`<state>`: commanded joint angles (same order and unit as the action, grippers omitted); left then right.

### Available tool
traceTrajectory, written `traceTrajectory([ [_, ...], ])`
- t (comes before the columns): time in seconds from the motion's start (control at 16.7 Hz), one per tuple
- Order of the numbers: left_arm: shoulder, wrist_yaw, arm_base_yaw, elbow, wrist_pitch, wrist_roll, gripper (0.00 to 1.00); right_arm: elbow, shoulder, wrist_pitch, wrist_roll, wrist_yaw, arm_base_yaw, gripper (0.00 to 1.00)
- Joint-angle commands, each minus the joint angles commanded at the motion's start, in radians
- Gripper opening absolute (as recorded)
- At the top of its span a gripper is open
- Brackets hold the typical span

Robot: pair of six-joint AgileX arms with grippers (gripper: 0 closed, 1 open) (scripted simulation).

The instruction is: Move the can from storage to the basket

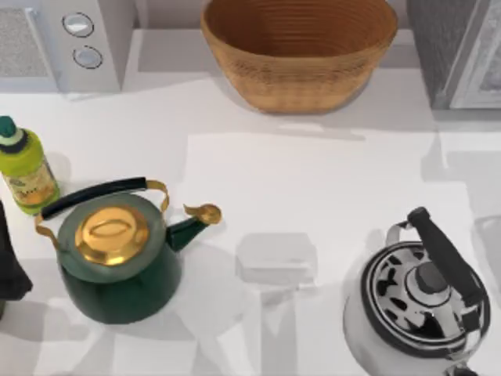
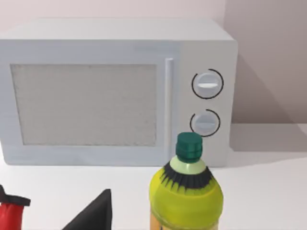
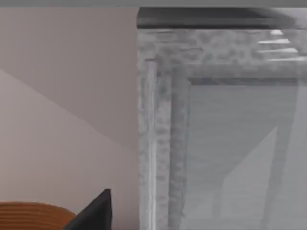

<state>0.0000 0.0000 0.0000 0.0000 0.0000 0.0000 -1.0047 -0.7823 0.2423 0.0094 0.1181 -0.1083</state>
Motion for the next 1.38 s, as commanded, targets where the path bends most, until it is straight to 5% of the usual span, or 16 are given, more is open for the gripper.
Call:
traceTrajectory([
  [0.54, 0.0, 0.0, 0.0, 0.0, 0.0, 0.0, 1.0, -0.667, -0.49, 0.157, 0.006, 0.071, -0.069, 1.0],
  [1.38, 0.0, 0.0, 0.0, 0.0, 0.0, 0.0, 1.0, -0.875, -0.709, 0.145, 0.005, 0.104, -0.094, 1.0],
])
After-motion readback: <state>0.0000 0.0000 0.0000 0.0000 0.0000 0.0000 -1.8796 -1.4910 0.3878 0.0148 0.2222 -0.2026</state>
